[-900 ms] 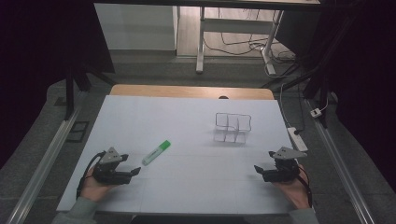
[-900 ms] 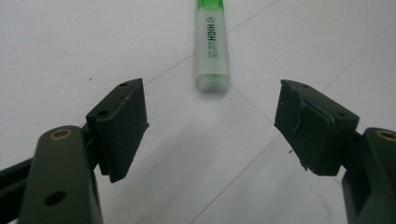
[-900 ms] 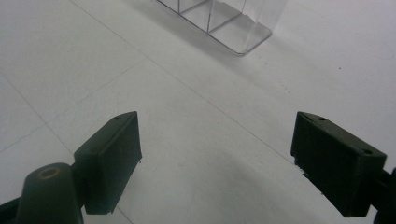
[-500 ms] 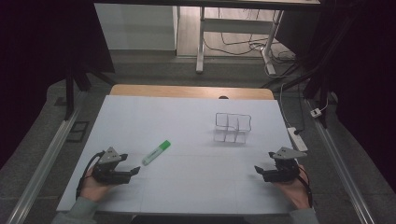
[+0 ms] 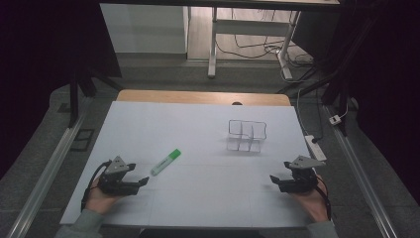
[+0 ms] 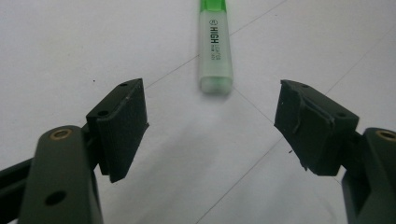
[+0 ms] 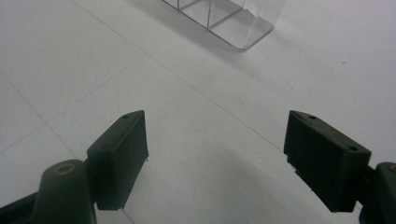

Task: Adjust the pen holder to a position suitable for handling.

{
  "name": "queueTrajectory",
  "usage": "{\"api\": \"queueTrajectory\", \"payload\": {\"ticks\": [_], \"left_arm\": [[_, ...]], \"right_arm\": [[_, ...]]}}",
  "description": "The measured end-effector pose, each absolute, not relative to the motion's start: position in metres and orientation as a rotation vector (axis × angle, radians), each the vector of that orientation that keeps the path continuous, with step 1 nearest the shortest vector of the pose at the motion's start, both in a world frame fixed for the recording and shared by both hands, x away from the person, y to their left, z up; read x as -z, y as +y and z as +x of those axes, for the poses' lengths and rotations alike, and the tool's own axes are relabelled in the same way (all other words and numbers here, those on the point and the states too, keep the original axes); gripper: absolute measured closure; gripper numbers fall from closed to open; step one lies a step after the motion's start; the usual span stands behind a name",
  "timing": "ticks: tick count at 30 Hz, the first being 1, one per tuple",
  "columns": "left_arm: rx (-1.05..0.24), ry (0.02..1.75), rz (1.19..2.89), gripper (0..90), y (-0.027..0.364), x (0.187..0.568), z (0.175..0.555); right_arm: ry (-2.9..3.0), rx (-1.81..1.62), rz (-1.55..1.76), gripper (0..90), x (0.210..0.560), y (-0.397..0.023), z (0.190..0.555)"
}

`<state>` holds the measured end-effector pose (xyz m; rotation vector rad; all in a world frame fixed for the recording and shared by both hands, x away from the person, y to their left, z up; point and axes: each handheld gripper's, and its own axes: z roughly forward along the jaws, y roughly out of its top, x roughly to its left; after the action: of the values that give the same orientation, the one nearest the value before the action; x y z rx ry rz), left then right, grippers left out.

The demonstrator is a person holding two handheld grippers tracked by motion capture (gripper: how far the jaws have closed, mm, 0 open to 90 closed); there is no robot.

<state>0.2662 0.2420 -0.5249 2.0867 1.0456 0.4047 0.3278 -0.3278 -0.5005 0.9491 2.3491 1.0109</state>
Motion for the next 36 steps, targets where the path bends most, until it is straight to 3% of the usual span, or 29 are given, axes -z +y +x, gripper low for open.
{"api": "queueTrajectory", "payload": {"ticks": [5,17,22,23,25,36], "left_arm": [[-0.401,1.045,2.085,25.0,0.243,0.525,0.267],[-0.393,1.038,2.078,25.0,0.243,0.524,0.267],[-0.396,1.036,2.076,25.0,0.244,0.523,0.267],[-0.397,1.035,2.078,25.0,0.243,0.523,0.268],[-0.4,1.03,2.084,25.0,0.242,0.524,0.267],[-0.401,1.029,2.088,25.1,0.242,0.524,0.268]], "right_arm": [[2.335,-1.027,0.955,23.6,0.495,-0.325,0.333],[2.328,-1.016,1.018,39.5,0.477,-0.31,0.35],[2.337,-0.992,1.036,49.4,0.473,-0.306,0.358],[2.347,-0.986,1.053,56.9,0.471,-0.303,0.364],[2.34,-0.973,1.077,62.8,0.469,-0.3,0.369],[2.367,-0.928,1.111,89.4,0.475,-0.29,0.391]]}}
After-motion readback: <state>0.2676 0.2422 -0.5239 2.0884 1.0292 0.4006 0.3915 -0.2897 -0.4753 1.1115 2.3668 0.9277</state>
